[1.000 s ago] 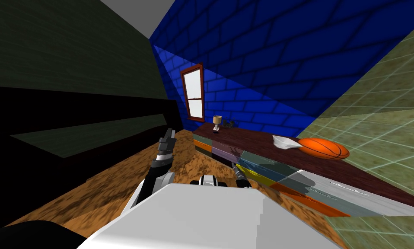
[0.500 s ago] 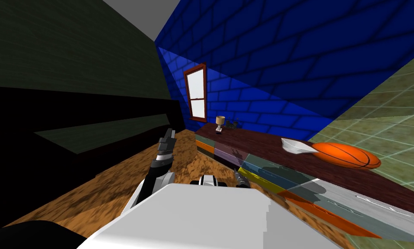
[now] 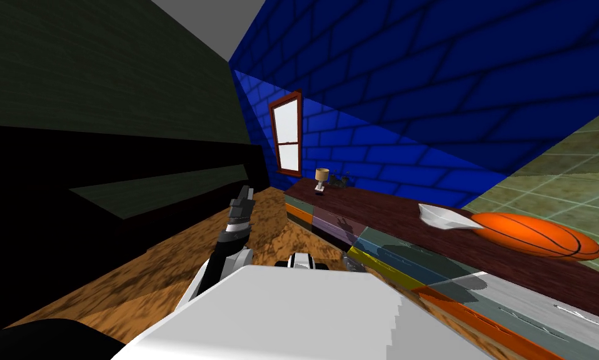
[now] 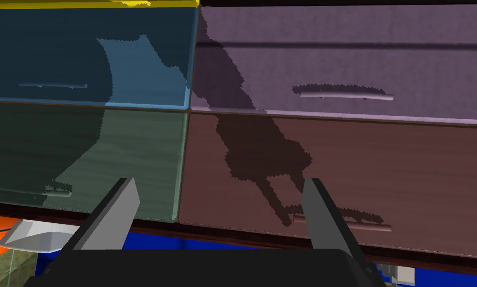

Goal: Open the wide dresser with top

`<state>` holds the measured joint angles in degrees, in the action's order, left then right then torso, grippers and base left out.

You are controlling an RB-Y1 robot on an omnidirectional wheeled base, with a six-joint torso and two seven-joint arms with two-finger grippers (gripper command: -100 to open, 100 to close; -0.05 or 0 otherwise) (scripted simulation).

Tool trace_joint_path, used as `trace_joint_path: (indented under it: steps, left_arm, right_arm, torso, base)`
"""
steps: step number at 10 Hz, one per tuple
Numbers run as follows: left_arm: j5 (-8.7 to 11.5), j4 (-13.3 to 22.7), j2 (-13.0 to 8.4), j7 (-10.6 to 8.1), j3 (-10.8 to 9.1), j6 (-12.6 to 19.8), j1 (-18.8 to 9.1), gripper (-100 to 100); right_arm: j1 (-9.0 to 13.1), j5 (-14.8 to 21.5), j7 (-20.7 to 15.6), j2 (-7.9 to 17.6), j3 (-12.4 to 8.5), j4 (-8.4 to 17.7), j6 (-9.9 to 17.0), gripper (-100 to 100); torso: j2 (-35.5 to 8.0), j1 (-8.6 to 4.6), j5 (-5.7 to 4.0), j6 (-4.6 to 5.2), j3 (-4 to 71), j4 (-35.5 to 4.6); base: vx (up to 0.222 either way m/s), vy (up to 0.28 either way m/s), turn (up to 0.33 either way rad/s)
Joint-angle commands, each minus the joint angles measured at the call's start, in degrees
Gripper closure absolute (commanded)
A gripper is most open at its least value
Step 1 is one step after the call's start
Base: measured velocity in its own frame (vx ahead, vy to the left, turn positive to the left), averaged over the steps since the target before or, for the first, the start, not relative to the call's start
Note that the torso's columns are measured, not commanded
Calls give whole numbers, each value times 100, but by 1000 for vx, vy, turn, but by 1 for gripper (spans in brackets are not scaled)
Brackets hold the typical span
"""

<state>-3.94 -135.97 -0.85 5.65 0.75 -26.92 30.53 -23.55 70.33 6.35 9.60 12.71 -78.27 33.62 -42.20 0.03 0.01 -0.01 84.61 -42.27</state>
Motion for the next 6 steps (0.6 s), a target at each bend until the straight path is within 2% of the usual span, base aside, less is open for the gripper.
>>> trace_joint_path:
  steps: [1, 2, 3, 4, 5, 6]
  left_arm:
    - [0, 0, 0, 0, 0, 0, 0, 0]
    - [0, 0, 0, 0, 0, 0, 0, 0]
    - [0, 0, 0, 0, 0, 0, 0, 0]
    - [0, 0, 0, 0, 0, 0, 0, 0]
    - [0, 0, 0, 0, 0, 0, 0, 0]
    - [0, 0, 0, 0, 0, 0, 0, 0]
  right_arm:
    - [86, 491, -7, 50, 119, 405, 443, -100]
    - [86, 607, -7, 50, 119, 515, 556, -100]
    - [86, 698, -7, 50, 119, 573, 556, -100]
    - [127, 938, -50, 81, 205, 805, 823, -100]
    - [127, 1042, -50, 81, 205, 865, 860, -100]
    - [170, 1265, -95, 115, 289, 1108, 1081, -100]
  torso:
    - [-4, -2, 0, 3, -1, 0]
    - [-3, 0, 0, 0, -1, -1]
    - [-10, -4, -1, 2, -5, -1]
    - [-20, -8, -2, 3, -11, -4]
    - [-10, -3, -1, 0, -7, -3]
    - [-6, -2, 0, 2, -3, -1]
  base:
    - [71, 36, 76]
    - [59, 27, 80]
    - [26, 14, 9]
    - [52, 24, 92]
    - [58, 21, 65]
    - [90, 24, 111]
